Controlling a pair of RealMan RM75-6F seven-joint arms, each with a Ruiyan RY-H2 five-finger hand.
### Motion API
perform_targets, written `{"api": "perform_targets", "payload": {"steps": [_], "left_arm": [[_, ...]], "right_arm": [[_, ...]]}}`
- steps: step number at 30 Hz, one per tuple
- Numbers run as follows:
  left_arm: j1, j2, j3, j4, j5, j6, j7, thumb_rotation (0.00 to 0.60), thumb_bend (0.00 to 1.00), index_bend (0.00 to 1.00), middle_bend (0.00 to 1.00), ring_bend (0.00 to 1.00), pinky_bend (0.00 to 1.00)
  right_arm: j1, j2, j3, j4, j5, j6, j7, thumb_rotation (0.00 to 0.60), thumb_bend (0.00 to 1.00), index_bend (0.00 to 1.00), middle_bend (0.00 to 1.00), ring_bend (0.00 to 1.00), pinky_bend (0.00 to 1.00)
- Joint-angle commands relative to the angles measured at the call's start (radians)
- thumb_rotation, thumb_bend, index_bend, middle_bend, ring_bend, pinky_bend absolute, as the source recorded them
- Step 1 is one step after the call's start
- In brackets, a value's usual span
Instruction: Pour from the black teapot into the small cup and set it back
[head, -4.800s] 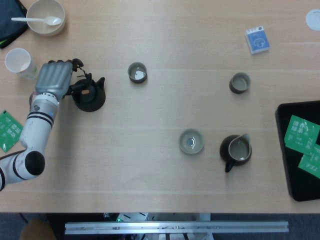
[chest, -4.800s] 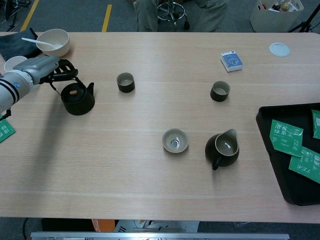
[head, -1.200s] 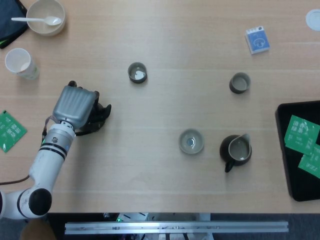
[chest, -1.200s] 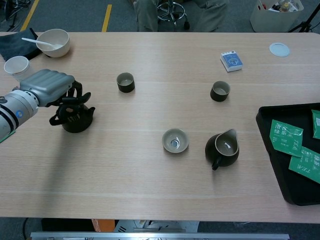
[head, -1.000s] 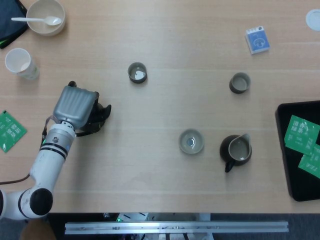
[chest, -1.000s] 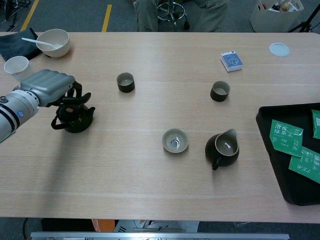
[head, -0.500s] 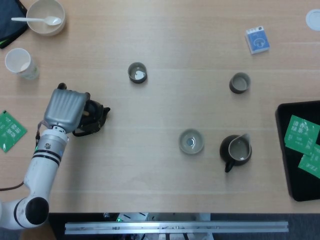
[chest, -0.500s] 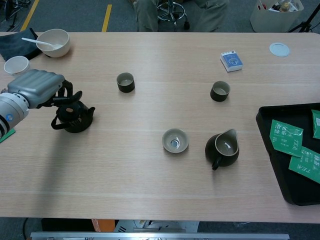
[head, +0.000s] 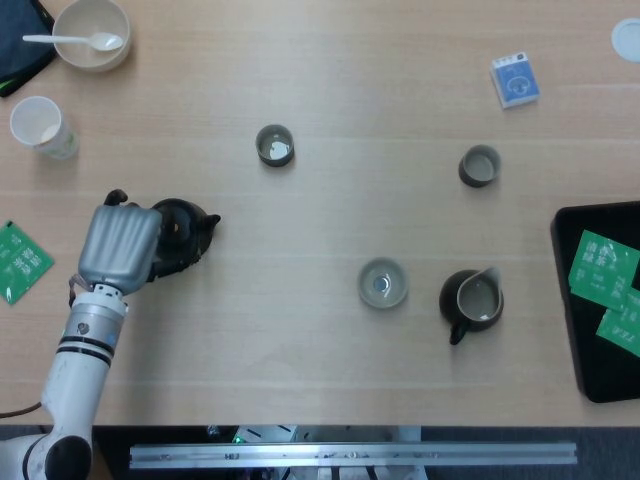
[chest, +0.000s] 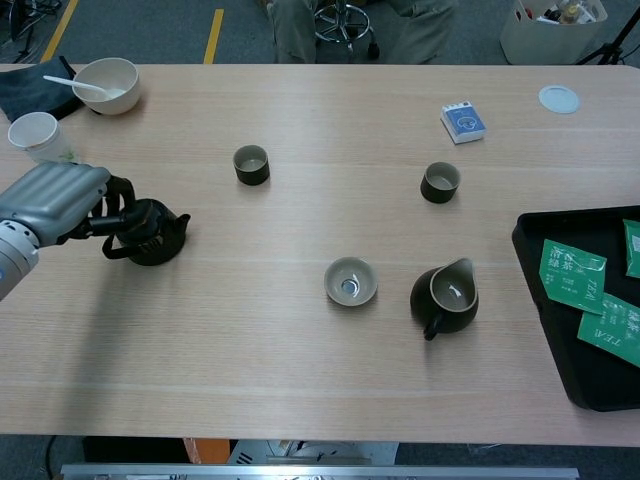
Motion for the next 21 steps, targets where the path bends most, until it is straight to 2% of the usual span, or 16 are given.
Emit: {"api": "perform_targets", "payload": {"steps": [1, 21], "left_arm": [[0.012, -0.015, 0.003, 0.015, 0.022, -0.004, -0.011, 0.063, 0.35, 0.46, 0.56, 0.47, 0.23], [0.069, -0.062, -0.008, 0.054, 0.065, -0.012, 0.008, 0.065, 0.34, 0.46, 0.53, 0.44, 0.23]], "right_arm": [[-0.002, 0.001, -0.001, -0.001, 0.0, 0.002, 0.0, 0.6, 0.43, 0.26, 0.31, 0.19, 0.13], [-0.007, -0.001, -0.006, 0.008, 0.004, -0.003, 0.007, 0.6, 0.43, 0.26, 0.31, 0.19, 0.13]]}}
